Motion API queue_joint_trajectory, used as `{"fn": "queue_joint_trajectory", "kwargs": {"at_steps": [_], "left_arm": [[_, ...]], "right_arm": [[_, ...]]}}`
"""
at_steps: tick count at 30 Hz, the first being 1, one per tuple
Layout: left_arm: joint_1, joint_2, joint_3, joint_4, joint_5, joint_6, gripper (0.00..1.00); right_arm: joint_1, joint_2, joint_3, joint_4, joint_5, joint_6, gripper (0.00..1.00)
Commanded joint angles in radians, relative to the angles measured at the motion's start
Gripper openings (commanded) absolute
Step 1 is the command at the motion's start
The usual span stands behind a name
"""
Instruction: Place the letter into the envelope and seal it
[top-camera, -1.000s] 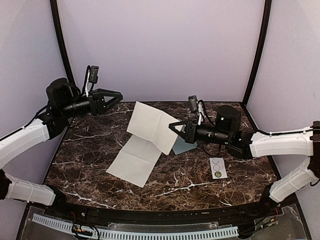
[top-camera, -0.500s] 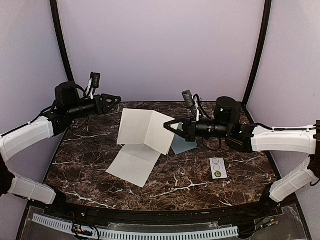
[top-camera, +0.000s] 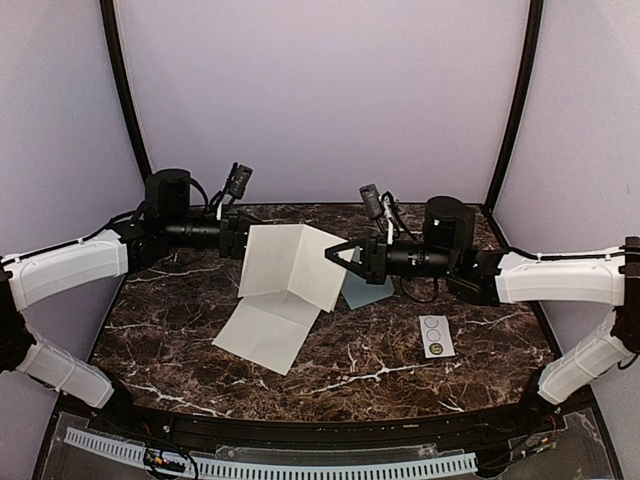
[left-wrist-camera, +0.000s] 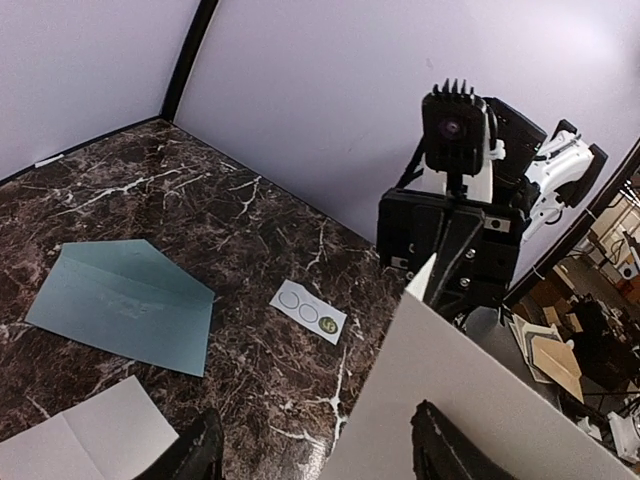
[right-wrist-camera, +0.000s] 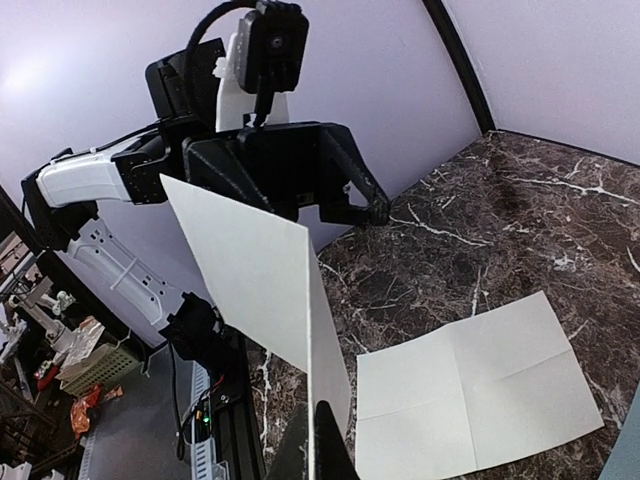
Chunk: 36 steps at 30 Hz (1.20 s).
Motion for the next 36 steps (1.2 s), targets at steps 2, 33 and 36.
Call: {"fn": "queue_joint_trajectory", "kwargs": {"at_steps": [2, 33, 36], "left_arm": [[-0.016, 0.017, 0.031, -0.007, 0.131, 0.034, 0.63], [-0.083, 0.095, 0.011, 0.101, 0.258, -0.069, 0.47], [-0.084, 0.095, 0.009, 0.114, 0.271, -0.076, 0.42]], "right_arm": [[-0.013, 0.013, 0.006, 0.083, 0.052, 0.059, 0.0], [-0.024, 0.107, 0.045, 0.18, -0.211, 0.119, 0.0], [-0.024, 0.111, 0.048, 0.18, -0.213, 0.12, 0.0]]}}
